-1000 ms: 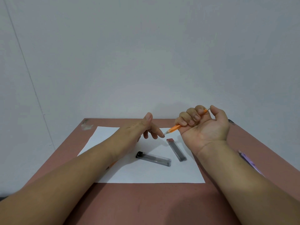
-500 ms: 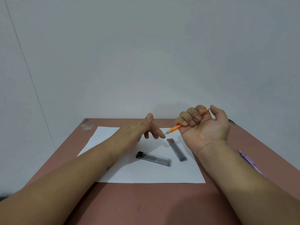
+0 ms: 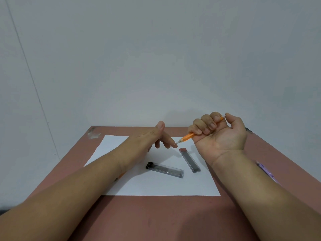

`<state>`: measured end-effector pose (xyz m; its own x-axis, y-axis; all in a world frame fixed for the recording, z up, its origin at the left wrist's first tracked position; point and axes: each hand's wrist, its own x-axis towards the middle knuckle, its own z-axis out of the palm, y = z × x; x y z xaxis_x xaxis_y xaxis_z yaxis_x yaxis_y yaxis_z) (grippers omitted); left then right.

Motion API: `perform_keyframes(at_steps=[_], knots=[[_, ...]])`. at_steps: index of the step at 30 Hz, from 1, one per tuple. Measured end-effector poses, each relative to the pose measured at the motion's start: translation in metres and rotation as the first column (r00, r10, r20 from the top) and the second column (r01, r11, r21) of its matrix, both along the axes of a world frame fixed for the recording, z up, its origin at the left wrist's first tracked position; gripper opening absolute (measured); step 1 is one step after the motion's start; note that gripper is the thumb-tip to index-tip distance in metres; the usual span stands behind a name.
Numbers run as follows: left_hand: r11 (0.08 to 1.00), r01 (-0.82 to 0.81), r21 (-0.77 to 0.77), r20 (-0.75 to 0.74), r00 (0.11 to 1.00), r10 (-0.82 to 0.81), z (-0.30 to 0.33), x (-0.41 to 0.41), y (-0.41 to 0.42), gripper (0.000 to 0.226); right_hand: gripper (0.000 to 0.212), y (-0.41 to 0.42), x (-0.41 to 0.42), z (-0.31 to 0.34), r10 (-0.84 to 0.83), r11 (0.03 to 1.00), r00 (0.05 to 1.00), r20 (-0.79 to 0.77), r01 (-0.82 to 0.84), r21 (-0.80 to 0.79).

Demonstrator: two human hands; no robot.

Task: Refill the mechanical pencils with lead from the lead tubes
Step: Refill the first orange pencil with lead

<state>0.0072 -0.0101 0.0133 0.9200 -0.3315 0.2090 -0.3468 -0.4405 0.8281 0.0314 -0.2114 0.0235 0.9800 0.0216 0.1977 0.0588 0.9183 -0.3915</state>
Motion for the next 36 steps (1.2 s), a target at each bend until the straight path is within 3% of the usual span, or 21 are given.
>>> perform_keyframes(at_steps=[7,17,21,29,36], knots=[[1.000,0.008,-0.018,0.006,1.000,-0.008,-0.0014,0.0022,0.0006,0.070,0.040,0.0007,0.0004,-0.0001,0.016,1.000,1.000,-0.014,-0.016,0.019],[1.000,0.007,-0.022,0.014,1.000,-0.007,-0.0010,0.0013,0.0014,0.070,0.029,0.0006,-0.0010,0.0012,0.009,1.000,1.000,-0.014,-0.009,0.014],[1.000,-0.007,-0.014,0.010,1.000,0.008,0.0010,-0.0012,0.0004,0.071,0.040,0.0004,-0.0005,0.0000,0.005,1.000,1.000,-0.027,-0.005,0.012],[1.000,-0.002,-0.020,0.000,1.000,0.002,0.0004,-0.0013,0.0014,0.070,0.042,0.0011,-0.0012,0.0000,0.010,1.000,1.000,-0.030,-0.009,0.023],[1.000,0.003,-0.017,0.022,1.000,-0.002,0.0007,0.0001,0.0014,0.070,0.021,0.0012,-0.0028,0.0017,0.008,1.000,1.000,-0.001,-0.008,-0.007]])
